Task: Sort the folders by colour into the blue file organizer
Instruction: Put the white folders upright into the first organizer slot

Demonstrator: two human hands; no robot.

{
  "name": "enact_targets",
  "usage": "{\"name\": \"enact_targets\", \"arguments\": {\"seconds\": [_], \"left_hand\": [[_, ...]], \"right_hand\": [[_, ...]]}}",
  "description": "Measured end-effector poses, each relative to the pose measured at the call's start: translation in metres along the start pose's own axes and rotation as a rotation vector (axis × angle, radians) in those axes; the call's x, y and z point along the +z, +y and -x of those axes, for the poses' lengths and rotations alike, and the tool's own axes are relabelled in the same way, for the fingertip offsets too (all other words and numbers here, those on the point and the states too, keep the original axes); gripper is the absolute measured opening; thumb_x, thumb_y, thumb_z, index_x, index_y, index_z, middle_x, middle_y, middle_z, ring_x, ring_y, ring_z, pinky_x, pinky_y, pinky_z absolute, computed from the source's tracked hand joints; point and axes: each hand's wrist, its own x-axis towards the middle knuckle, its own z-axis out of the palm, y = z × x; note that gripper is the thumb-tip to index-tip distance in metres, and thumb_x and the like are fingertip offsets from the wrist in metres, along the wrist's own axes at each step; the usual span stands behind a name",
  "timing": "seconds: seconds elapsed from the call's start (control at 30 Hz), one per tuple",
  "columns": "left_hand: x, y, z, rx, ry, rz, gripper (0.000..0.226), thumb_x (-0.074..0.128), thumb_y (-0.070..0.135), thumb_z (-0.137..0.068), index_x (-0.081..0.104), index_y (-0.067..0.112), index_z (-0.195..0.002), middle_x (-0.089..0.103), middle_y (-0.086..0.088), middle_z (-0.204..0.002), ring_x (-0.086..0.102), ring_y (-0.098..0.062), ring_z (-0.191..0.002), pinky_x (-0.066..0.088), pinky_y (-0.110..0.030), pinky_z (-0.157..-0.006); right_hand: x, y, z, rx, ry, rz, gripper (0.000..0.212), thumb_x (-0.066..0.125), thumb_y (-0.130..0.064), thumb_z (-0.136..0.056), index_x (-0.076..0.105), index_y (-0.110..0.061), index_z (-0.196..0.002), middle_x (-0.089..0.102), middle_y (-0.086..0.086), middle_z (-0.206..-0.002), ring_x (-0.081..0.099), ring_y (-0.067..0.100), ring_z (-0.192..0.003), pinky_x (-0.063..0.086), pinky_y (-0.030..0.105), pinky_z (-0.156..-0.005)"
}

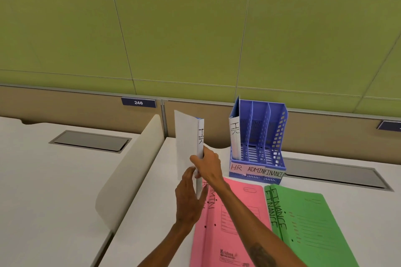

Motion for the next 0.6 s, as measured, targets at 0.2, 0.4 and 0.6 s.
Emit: {"name": "enact_targets", "arguments": {"seconds": [0.2, 0.4, 0.6], "left_hand": [[0.030, 0.014, 0.000, -0.029, 0.055, 0.130, 0.064, 0.070, 0.051, -0.081, 0.041, 0.034, -0.135, 0.058, 0.012, -0.129, 0.060, -0.014, -0.116, 0.052, -0.045, -0.098], [0.049, 0.044, -0.015, 0.107, 0.101, 0.000, 0.072, 0.065, 0.049, -0.082, 0.029, 0.031, -0.142, 0.047, -0.004, -0.145, 0.050, -0.024, -0.129, 0.043, -0.055, -0.103], [0.067, 0.071, -0.032, 0.202, 0.115, -0.066, 0.065, 0.049, 0.050, -0.090, 0.018, 0.039, -0.146, 0.041, -0.003, -0.149, 0.042, -0.021, -0.135, 0.039, -0.056, -0.104]], "right_hand": [[-0.034, 0.009, 0.011, -0.065, 0.022, -0.020, 0.036, 0.064, -0.029, -0.089, 0.054, -0.018, -0.121, 0.064, 0.003, -0.124, 0.069, 0.021, -0.087, 0.062, 0.029, -0.069], [-0.070, -0.001, 0.011, -0.166, 0.178, -0.127, 0.025, 0.065, -0.028, -0.088, 0.057, -0.020, -0.111, 0.067, -0.003, -0.116, 0.065, 0.005, -0.075, 0.056, 0.016, -0.058], [-0.109, -0.018, 0.009, -0.258, 0.323, -0.230, 0.024, 0.065, -0.030, -0.085, 0.060, -0.010, -0.098, 0.070, 0.011, -0.095, 0.069, 0.027, -0.074, 0.060, 0.041, -0.053]]}}
